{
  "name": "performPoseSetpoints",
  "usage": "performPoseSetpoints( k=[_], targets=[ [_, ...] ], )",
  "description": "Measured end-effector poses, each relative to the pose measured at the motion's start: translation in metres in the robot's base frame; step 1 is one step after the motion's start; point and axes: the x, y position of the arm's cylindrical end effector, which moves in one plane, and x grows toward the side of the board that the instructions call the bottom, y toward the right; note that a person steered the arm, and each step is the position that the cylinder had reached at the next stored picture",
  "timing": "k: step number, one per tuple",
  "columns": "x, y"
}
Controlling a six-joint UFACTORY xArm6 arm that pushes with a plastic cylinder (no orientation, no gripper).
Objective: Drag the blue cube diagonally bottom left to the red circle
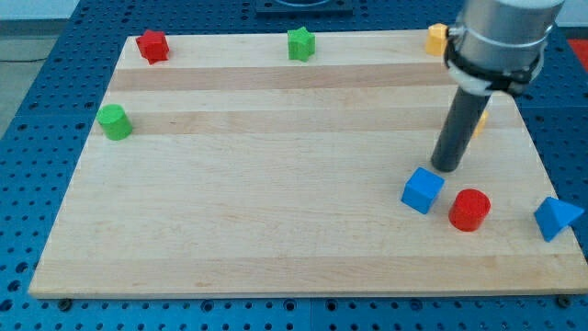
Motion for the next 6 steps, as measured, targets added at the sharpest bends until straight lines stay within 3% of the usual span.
performPoseSetpoints(
  k=[2,6],
  targets=[
    [0.037,-0.060],
    [0.093,-0.034]
  ],
)
